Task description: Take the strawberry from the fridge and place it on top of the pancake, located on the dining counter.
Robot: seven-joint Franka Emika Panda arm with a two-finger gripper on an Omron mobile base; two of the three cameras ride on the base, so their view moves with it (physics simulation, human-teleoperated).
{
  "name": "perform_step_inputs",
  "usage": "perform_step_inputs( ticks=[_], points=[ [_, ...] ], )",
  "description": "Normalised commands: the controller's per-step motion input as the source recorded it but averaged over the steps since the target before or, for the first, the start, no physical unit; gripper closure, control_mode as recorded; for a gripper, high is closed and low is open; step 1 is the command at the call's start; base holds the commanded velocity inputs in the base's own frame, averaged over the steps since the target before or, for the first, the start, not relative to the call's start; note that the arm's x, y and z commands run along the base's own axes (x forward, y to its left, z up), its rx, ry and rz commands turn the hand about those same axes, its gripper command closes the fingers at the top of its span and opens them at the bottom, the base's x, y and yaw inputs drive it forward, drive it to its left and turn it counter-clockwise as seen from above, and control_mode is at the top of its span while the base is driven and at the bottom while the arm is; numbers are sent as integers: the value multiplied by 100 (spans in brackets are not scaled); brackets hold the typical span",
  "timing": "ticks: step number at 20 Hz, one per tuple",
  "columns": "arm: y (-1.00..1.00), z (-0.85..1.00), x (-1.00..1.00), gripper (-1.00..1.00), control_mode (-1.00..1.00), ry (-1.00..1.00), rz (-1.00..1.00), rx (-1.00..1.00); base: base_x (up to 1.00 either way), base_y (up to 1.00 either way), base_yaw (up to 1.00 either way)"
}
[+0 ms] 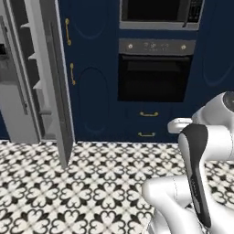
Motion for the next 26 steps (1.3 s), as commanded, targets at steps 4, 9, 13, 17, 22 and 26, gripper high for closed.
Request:
perform_step_inputs(
  ticks=[4,9,13,17,22,26],
  points=[
    [0,0,0,100,100,0,0,0,-8,-88,-67],
    [0,0,0,100,100,0,0,0,0,-95,-68],
    [0,0,0,100,100,0,0,0,3,-85,-68],
    [0,0,0,100,100,0,0,0,24,-61,-76],
    [0,0,0,100,100,0,0,0,52,-8,-85],
    [0,0,0,100,100,0,0,0,45,5,-90]
  ],
)
